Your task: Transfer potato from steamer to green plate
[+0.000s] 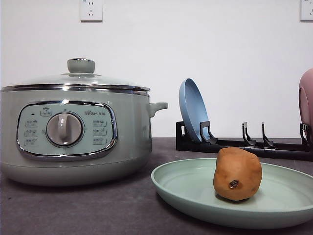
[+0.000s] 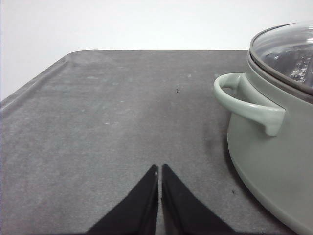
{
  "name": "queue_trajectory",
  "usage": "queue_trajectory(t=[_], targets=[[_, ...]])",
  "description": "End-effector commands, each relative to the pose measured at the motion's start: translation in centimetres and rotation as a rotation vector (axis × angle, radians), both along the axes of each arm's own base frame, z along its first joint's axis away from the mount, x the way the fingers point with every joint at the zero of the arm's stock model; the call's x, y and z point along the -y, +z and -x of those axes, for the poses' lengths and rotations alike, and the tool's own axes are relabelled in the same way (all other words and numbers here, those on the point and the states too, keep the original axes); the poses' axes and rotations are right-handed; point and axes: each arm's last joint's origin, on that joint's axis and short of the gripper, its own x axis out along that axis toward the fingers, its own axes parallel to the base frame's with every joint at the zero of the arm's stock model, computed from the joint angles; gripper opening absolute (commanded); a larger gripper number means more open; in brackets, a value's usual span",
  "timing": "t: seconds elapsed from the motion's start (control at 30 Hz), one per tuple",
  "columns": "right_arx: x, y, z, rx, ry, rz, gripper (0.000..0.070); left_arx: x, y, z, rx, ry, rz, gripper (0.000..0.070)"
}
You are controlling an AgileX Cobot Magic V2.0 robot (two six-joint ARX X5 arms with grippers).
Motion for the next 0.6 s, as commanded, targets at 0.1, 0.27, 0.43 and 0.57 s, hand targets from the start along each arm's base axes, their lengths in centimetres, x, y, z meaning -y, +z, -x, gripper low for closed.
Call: queue_trajectory(t=[0.1,0.27,0.43,0.57], targets=[[0.8,-4.3,0.2,0.101,-0.078,0.016,0.0000,0.0,-0.7,-0.1,-0.025,0.002,0.005,0.0003],[1.1,-8.7,0.6,0.146,-0.122,0.028,0.0000,0.0,-0.7,-0.1,-0.025,0.002,0.005,0.0003],[1.4,-12.6,0.8,0.125,-0.186,0.033,0.0000,0.0,-0.7,-0.1,-0.025,0.002,0.005,0.0003],[1.5,-14.6,0.8,0.112,-0.211,0.033,0.0000,0.0,-0.7,-0.1,-0.025,0.002,0.005,0.0003]])
